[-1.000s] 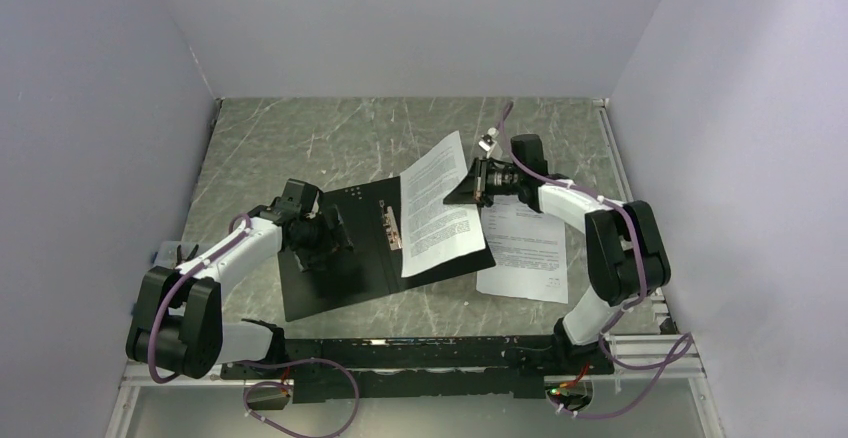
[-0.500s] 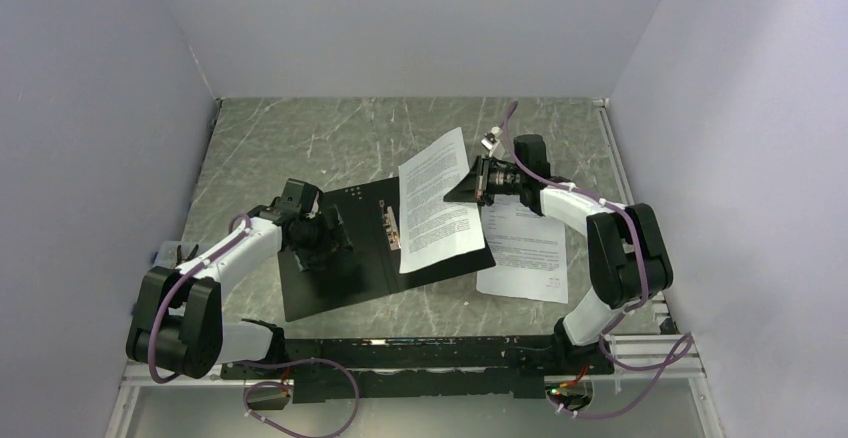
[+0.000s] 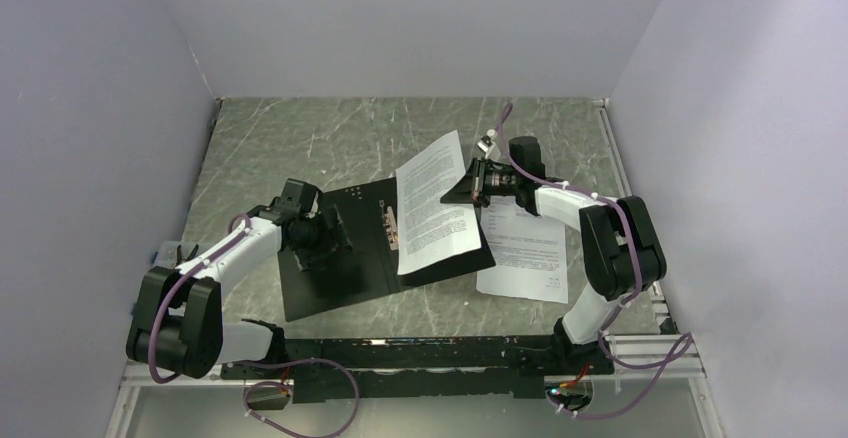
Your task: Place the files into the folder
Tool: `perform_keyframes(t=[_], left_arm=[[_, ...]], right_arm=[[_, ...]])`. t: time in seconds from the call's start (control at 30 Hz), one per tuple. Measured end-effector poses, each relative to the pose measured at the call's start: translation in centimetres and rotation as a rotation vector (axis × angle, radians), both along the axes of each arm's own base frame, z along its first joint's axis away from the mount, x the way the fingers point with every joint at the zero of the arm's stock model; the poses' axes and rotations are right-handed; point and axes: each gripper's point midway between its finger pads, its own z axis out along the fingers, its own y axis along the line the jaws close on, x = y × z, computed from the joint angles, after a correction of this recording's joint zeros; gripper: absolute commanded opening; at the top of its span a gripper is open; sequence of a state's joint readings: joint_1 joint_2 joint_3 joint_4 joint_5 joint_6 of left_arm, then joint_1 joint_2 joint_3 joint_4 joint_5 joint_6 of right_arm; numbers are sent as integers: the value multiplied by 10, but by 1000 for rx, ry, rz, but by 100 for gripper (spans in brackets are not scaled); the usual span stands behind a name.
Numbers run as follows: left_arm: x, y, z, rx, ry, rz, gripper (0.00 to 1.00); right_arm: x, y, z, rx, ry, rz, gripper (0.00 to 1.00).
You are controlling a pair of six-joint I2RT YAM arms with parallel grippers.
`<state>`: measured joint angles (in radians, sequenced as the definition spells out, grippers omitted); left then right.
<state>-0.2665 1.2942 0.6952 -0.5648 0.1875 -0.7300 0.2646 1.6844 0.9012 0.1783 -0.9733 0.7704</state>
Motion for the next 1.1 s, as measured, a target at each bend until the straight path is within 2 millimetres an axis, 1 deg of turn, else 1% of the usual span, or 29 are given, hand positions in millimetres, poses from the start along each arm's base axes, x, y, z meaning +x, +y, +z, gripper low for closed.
perform_keyframes(t=[0.27, 0.53, 0.67, 0.97, 1.1], left_arm=[[0, 1, 0, 3, -2, -4, 86], [0, 1, 0, 3, -3, -5, 86], [0, 1, 0, 3, -3, -6, 86], [0, 1, 0, -2, -2, -8, 86], [0, 0, 0, -4, -1, -8, 86]], right_arm=[[-2, 6, -19, -15, 46, 13, 0], [-3, 7, -22, -18, 51, 18, 0], [-3, 6, -24, -27, 43, 21, 0], [-6, 0, -39, -87, 39, 15, 0], [-10, -2, -46, -104, 45, 14, 0]])
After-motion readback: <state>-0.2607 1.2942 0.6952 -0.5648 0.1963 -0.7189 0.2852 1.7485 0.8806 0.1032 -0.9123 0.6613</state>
